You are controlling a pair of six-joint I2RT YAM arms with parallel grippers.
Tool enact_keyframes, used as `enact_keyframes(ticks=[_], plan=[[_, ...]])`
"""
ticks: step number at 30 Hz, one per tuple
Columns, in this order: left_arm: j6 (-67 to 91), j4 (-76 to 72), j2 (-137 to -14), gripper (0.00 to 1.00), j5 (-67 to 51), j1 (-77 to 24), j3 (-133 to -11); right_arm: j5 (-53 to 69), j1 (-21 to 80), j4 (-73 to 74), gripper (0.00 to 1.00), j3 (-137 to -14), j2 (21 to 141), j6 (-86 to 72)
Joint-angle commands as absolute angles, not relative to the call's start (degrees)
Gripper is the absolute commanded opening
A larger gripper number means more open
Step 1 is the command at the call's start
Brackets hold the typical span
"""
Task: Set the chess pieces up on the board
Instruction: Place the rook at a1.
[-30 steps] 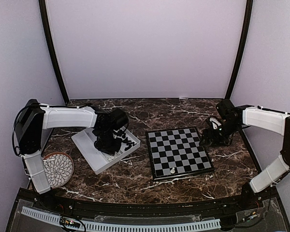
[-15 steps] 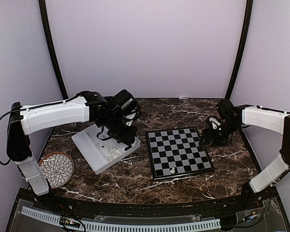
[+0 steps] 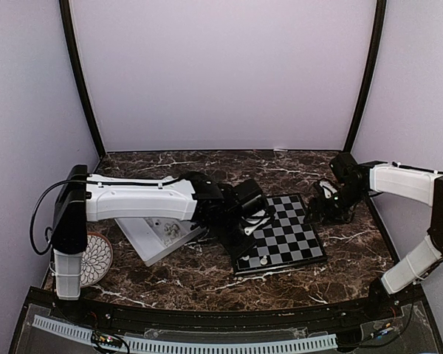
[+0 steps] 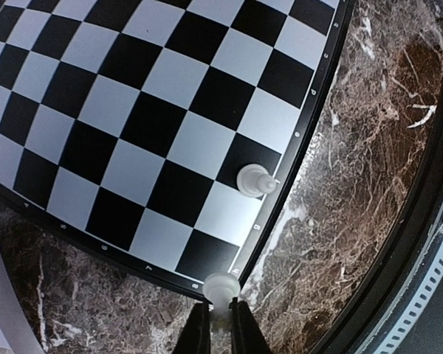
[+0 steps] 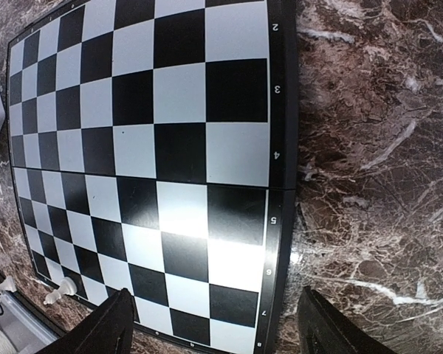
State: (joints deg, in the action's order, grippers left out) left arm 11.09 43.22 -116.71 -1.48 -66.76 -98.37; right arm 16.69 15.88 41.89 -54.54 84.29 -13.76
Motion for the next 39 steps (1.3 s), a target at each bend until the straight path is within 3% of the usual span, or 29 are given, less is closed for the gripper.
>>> enact_keyframes(ticks=[1,24,33,39], plan=[[12.16,44.05,-118.63,0.06,1.72,-67.66,-100.32,17.13,16.3,40.54,0.78,-53.77,82.72,-13.23],[18.9,45.29,-121.66,0.07,1.14,-67.68,-98.4,17.08,16.34,40.3,0.78,-52.69,81.4,-13.28],[20.07,44.08,-122.04,0.14,0.31,-67.68,-97.56,17.07,16.32,40.6,0.78,-52.72,81.3,-13.27],[20.34,45.01,-121.43,0.27,1.19,-67.68,-98.56,17.17,16.35,40.69,0.78,-52.95,81.29,-13.27]])
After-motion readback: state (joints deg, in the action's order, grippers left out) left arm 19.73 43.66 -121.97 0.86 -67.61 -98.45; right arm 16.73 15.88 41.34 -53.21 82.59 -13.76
